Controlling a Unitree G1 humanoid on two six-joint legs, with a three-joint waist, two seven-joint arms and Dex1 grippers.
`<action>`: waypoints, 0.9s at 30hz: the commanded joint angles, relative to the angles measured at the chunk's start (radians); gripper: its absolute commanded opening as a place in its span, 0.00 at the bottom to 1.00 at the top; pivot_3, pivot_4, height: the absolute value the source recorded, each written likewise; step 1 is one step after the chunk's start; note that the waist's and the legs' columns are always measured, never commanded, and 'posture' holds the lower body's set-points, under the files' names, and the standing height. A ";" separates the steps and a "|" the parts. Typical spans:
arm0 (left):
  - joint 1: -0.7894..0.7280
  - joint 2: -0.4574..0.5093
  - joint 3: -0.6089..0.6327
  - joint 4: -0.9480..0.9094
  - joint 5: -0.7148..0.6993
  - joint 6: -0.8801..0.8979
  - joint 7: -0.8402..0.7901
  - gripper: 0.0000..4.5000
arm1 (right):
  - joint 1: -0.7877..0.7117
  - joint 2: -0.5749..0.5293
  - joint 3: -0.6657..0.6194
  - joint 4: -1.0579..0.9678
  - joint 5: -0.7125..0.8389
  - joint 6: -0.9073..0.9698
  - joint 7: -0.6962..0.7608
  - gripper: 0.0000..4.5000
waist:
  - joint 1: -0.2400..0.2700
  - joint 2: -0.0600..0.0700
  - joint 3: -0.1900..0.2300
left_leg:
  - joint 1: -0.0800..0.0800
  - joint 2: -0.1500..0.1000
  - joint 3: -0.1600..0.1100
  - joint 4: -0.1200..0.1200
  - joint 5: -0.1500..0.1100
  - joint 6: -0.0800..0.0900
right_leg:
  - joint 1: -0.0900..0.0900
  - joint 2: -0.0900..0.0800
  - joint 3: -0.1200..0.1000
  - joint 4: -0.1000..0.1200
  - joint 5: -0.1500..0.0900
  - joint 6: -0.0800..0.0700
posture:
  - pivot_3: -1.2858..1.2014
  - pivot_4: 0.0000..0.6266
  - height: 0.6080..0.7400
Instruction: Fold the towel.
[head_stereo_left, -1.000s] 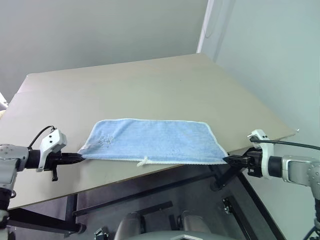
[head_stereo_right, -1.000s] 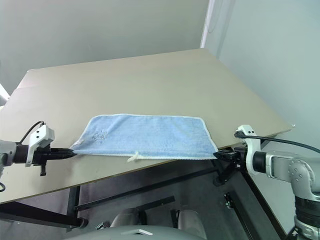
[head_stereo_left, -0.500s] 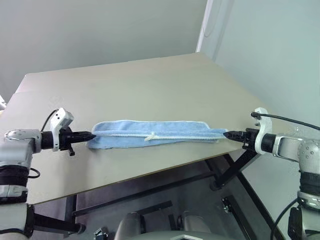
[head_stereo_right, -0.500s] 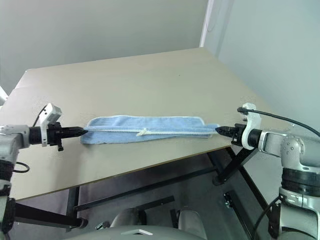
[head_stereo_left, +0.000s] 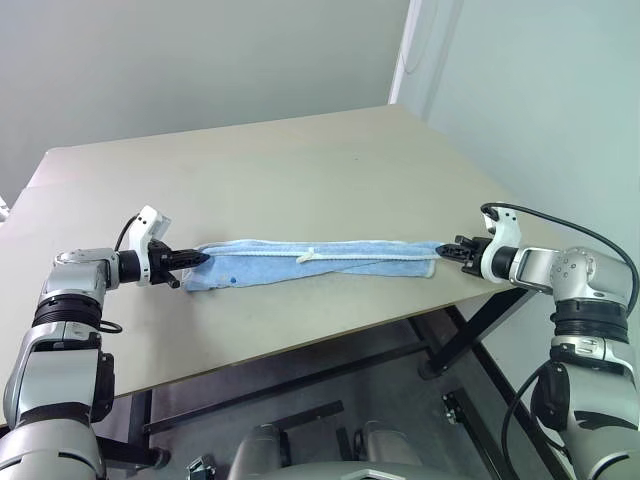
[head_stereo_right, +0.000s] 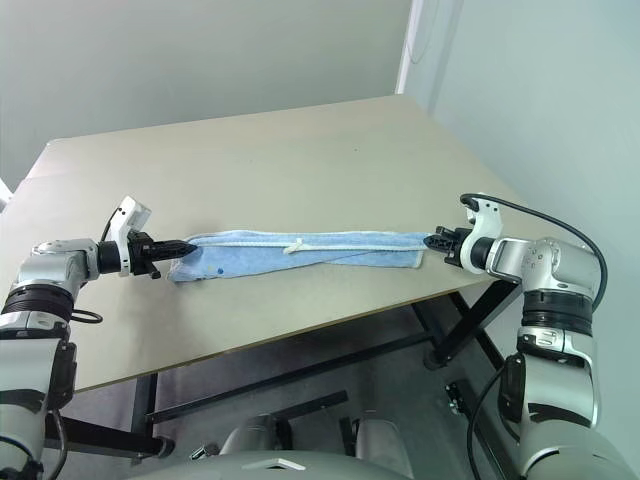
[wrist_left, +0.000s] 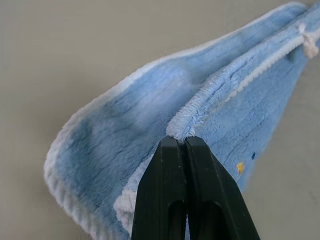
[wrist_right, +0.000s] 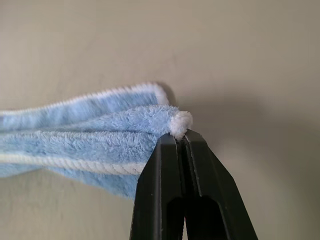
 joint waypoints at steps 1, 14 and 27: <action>-0.060 -0.007 0.031 0.046 0.006 -0.029 0.047 0.00 | -0.058 0.011 0.001 0.030 -0.008 -0.039 0.013 0.10 | 0.002 0.000 0.000 | 0.000 0.000 0.000 0.001 0.000 0.000 | 0.000 0.000 0.000 0.001 0.000 0.000 | 0.52 0.00 1.00; -0.163 -0.065 0.129 0.188 -0.007 -0.073 0.271 0.71 | -0.174 0.104 -0.024 0.181 -0.043 -0.258 -0.004 1.00 | -0.001 0.000 0.000 | 0.000 0.002 0.000 0.010 0.000 0.000 | 0.000 0.000 0.000 0.008 0.000 0.000 | 0.52 0.00 1.00; -0.022 -0.031 0.097 -0.058 -0.019 -0.043 0.047 0.71 | -0.002 0.147 -0.406 -0.132 0.211 0.285 -0.194 1.00 | -0.002 0.000 0.000 | -0.001 0.002 0.000 0.009 -0.001 -0.001 | -0.001 -0.001 0.000 0.008 0.000 -0.001 | 0.52 0.00 1.00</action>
